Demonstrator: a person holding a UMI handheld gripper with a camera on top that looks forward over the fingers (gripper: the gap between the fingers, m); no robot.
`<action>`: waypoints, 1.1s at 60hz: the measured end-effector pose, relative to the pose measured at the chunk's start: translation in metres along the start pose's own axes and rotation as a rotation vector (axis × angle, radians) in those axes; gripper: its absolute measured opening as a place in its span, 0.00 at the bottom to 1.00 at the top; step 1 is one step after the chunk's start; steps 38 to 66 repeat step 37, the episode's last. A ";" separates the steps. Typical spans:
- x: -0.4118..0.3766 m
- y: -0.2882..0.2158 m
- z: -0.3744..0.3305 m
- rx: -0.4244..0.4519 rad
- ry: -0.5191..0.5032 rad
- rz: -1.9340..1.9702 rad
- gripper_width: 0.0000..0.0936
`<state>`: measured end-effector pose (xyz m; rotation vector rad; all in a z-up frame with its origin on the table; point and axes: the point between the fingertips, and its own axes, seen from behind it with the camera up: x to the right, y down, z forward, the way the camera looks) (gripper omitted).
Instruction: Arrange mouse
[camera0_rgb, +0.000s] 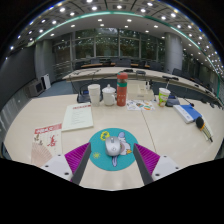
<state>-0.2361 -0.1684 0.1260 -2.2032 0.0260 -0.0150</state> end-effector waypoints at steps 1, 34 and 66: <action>-0.001 -0.001 -0.008 0.005 0.001 0.002 0.92; -0.009 0.052 -0.197 0.076 0.024 -0.019 0.92; -0.011 0.053 -0.204 0.081 0.016 -0.015 0.92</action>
